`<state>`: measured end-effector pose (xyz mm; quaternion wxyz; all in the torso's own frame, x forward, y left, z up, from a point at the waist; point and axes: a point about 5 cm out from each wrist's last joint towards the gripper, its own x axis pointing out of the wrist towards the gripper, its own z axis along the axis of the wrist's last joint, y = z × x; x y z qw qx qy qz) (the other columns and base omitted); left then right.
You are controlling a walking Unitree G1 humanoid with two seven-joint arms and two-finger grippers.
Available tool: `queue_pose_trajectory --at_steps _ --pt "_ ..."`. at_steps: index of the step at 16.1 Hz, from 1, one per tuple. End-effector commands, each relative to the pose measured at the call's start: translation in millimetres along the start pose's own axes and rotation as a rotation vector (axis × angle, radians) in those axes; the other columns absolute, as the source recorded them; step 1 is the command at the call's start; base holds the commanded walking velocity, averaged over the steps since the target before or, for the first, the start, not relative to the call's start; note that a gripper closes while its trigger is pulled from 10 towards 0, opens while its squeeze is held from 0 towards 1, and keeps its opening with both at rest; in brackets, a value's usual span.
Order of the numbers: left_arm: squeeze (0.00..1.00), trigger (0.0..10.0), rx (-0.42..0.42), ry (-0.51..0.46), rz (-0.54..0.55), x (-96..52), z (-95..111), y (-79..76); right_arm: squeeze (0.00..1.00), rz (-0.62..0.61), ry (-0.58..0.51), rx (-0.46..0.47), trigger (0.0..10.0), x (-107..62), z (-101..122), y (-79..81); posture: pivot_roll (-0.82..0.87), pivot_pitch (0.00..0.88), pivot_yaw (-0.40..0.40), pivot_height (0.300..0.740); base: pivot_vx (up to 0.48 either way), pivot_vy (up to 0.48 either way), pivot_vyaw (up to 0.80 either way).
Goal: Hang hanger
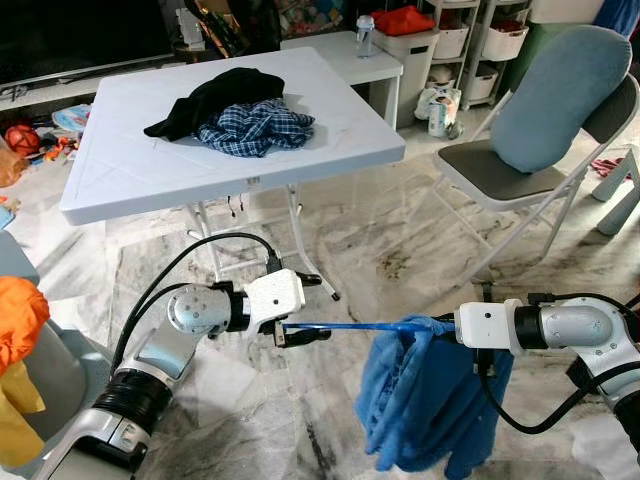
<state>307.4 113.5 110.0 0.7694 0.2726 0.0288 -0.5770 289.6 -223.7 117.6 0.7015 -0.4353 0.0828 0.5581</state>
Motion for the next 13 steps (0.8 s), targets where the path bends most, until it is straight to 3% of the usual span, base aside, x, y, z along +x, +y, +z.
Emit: queue_pose_trajectory --at_steps 1,3,5,13 --pt "0.00 0.0 0.016 -0.018 -0.007 3.7 7 5.9 0.00 -0.010 -0.007 -0.046 10.0 1.5 5 -8.2 -0.17 0.000 0.030 0.740 0.000 0.000 0.00" --pt "0.00 0.4 0.030 -0.015 -0.048 10.2 9 3.9 0.00 -0.028 -0.004 -0.055 10.0 0.8 5 -12.1 -0.18 0.000 0.033 0.740 0.000 0.000 0.00" --pt "0.00 0.0 0.038 -0.009 -0.059 13.8 8 4.3 0.00 -0.066 -0.008 -0.066 10.0 -0.7 7 -17.7 -0.18 0.000 0.035 0.740 0.000 0.000 0.00" --pt "0.00 0.0 0.101 0.004 -0.015 17.5 11 21.7 0.00 -0.194 0.004 -0.131 10.0 -2.8 10 -37.5 -0.17 0.000 0.035 0.740 0.000 0.000 0.00"
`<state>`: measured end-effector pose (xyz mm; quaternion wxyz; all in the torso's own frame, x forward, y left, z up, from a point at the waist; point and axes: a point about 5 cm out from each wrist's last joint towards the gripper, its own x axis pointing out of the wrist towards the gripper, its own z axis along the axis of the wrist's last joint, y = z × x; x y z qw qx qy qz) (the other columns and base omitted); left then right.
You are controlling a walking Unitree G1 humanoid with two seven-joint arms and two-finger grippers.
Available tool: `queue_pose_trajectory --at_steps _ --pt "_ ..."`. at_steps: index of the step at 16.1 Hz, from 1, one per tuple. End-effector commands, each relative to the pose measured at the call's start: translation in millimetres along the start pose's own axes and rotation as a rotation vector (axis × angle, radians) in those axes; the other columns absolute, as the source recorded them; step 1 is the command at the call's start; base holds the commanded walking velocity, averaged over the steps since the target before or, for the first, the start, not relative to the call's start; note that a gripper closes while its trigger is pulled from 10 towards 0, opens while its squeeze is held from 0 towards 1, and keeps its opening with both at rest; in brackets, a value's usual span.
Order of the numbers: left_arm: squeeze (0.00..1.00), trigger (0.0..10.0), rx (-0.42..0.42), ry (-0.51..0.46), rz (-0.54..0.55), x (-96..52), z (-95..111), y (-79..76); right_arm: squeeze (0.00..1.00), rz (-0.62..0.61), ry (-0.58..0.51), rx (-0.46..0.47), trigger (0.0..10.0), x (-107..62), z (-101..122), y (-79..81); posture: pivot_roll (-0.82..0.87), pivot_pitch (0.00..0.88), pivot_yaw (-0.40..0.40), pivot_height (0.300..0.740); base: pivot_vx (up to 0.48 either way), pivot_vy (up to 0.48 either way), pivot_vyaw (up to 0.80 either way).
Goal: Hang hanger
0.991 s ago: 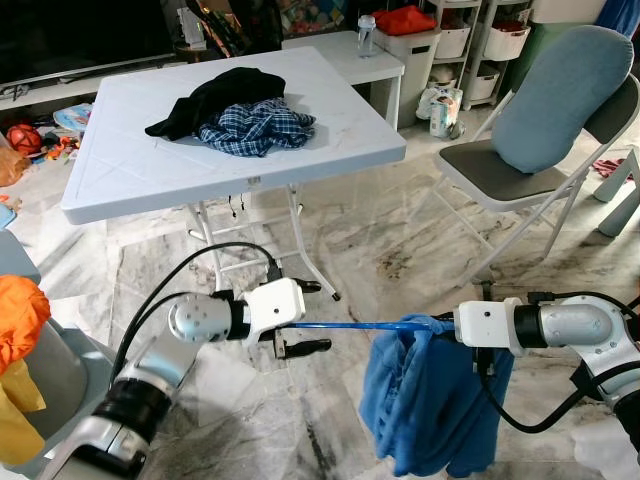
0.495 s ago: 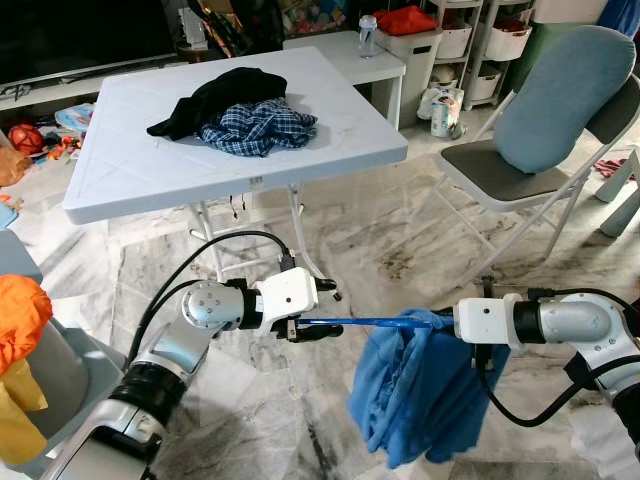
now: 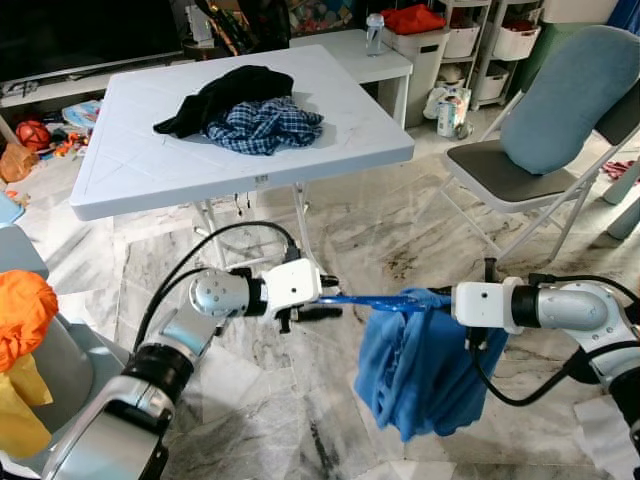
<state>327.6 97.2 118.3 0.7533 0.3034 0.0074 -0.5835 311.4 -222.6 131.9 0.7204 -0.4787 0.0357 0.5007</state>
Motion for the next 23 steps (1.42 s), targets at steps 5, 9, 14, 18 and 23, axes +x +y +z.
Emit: queue_pose_trajectory --at_steps 5,9,14,18,23 --pt "0.00 0.0 0.092 -0.017 0.119 -0.8 6 14.4 0.00 -0.090 -0.017 -0.064 10.0 0.0 6 -18.1 -0.17 0.000 0.035 0.740 0.000 0.000 0.00" --pt "0.00 0.0 0.104 -0.012 0.112 1.3 3 11.1 0.00 -0.118 -0.007 -0.077 10.0 0.2 5 -19.8 -0.17 0.000 0.038 0.740 0.000 0.000 0.00" --pt "0.00 0.0 0.112 -0.013 0.101 3.6 2 9.9 0.00 -0.148 0.003 -0.098 10.0 -0.1 4 -22.7 -0.18 0.000 0.041 0.740 0.000 0.000 0.00" --pt "0.00 0.0 0.110 -0.013 0.108 3.9 1 10.3 0.00 -0.171 0.009 -0.110 10.0 -0.1 5 -26.8 -0.17 0.000 0.039 0.740 0.000 0.000 0.00" --pt "0.00 0.0 0.059 -0.006 0.105 4.5 -8 1.8 1.00 -0.159 0.000 0.005 10.0 2.2 1 -28.4 -0.18 0.000 0.038 0.740 0.000 0.000 0.00"
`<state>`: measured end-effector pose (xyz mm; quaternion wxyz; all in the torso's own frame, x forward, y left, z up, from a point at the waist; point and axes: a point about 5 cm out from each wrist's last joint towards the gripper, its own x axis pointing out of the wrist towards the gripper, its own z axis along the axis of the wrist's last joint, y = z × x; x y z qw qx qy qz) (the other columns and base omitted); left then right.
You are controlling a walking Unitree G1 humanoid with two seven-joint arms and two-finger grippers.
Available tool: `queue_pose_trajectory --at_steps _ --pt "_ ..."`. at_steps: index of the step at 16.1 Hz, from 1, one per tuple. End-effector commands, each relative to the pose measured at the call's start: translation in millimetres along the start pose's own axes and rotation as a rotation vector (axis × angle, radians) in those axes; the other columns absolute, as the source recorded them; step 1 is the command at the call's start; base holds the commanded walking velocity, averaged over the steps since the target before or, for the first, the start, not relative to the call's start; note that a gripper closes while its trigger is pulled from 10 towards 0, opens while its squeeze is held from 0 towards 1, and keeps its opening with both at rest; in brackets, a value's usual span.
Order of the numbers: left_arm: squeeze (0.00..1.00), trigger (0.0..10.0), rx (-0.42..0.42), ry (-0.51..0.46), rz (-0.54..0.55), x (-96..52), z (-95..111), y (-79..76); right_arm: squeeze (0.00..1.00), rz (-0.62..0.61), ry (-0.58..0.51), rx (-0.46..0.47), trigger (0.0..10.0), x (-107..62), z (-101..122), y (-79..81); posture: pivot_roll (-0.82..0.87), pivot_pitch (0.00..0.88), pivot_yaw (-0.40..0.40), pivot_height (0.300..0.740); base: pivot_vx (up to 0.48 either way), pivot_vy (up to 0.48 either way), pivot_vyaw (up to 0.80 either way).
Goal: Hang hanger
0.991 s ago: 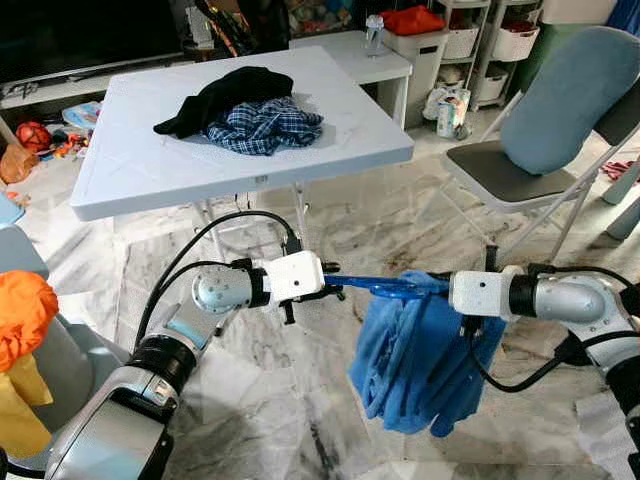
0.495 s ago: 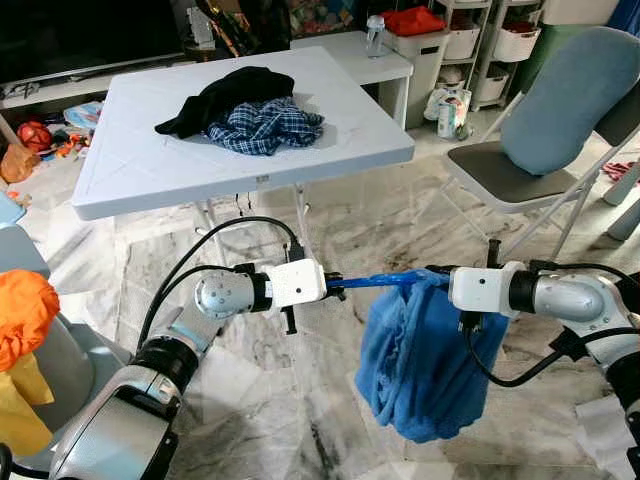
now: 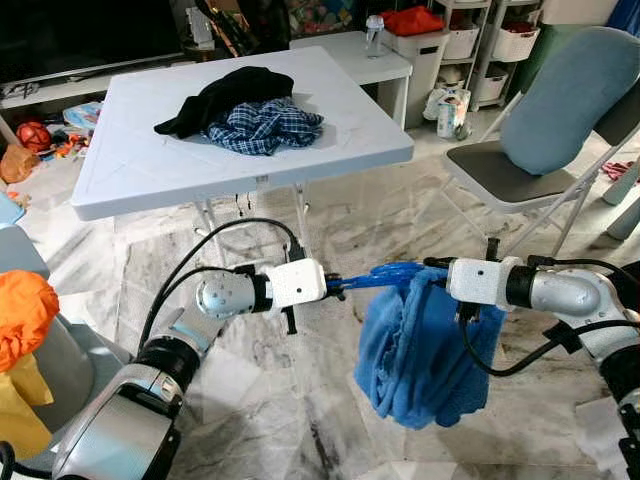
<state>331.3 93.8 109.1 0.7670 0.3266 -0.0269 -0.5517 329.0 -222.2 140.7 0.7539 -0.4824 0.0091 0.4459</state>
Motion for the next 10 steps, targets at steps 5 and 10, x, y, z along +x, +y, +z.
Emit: queue_pose_trajectory --at_steps 5,10 --pt "0.00 0.0 -0.086 0.017 0.049 -4.5 -12 -9.1 1.00 -0.076 0.026 -0.009 10.0 -0.9 0 -17.5 -0.17 0.000 0.027 0.740 0.000 0.000 0.00" --pt "0.00 0.0 -0.168 0.006 0.080 -1.3 -17 -23.2 1.00 -0.081 0.029 0.003 10.0 3.3 3 -23.1 -0.17 0.000 0.016 0.740 0.000 0.000 0.00"
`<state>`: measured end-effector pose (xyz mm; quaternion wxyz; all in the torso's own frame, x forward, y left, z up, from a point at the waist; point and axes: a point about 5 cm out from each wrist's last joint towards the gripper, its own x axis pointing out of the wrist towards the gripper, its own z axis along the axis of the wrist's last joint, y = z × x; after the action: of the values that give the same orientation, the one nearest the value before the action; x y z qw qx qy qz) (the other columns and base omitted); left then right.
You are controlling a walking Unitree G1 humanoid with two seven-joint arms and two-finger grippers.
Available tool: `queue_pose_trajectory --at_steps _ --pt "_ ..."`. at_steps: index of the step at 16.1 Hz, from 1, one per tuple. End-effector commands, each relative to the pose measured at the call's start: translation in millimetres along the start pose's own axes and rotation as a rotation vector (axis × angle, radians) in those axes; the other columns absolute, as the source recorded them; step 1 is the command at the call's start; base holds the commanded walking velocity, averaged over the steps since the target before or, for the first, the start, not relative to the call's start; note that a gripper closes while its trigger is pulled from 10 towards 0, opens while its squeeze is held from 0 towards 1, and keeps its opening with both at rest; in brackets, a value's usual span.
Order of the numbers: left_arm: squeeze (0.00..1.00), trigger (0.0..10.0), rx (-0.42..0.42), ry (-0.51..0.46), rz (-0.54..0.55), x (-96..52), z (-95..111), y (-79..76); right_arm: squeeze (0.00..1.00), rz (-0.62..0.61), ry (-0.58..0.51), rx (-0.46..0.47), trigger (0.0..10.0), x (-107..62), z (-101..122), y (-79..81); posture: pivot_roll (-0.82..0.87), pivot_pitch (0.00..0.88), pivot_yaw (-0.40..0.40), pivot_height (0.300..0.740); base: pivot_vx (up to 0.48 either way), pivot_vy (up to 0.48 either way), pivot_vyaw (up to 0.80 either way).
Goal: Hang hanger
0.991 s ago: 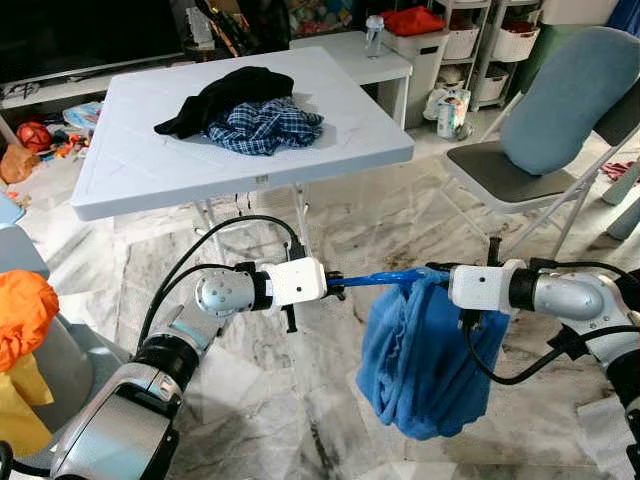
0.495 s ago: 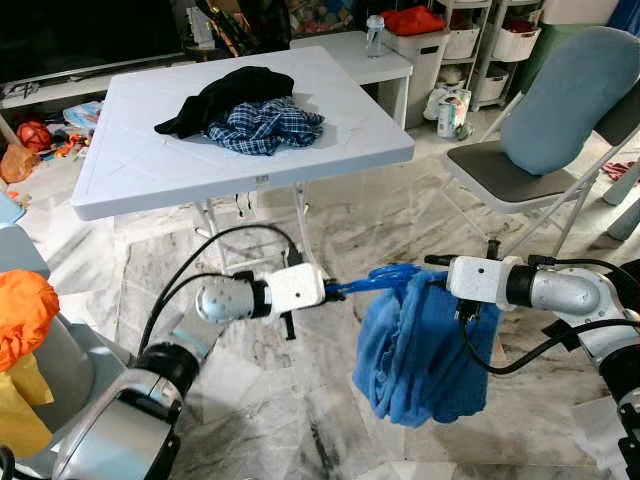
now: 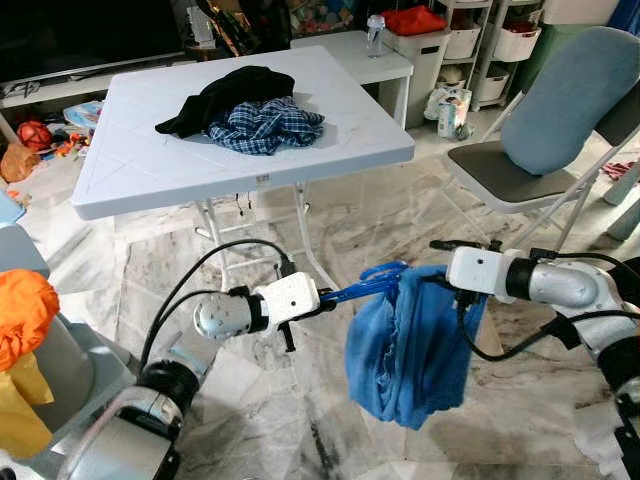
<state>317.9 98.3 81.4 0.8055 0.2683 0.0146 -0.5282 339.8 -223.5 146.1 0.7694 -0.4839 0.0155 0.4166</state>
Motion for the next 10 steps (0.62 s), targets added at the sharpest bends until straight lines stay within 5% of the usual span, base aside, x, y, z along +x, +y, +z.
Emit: queue_pose_trajectory --at_steps 1,7,10 --pt "0.00 0.0 -0.029 -0.016 0.033 -0.8 0 0.9 1.00 -0.025 -0.006 -0.020 10.0 0.3 5 -11.9 -0.17 0.000 0.016 0.740 0.000 0.000 0.00" --pt "0.00 0.0 -0.151 -0.052 0.108 -2.9 -2 2.8 1.00 0.111 0.031 0.019 10.0 -9.7 -4 -6.1 -0.17 0.000 0.027 0.740 0.000 0.000 0.00" --pt "0.00 0.0 -0.172 -0.059 0.122 -2.9 -1 2.9 1.00 0.010 0.055 0.000 10.0 -10.8 -6 -14.7 -0.16 0.000 0.026 0.740 0.000 0.000 0.00"
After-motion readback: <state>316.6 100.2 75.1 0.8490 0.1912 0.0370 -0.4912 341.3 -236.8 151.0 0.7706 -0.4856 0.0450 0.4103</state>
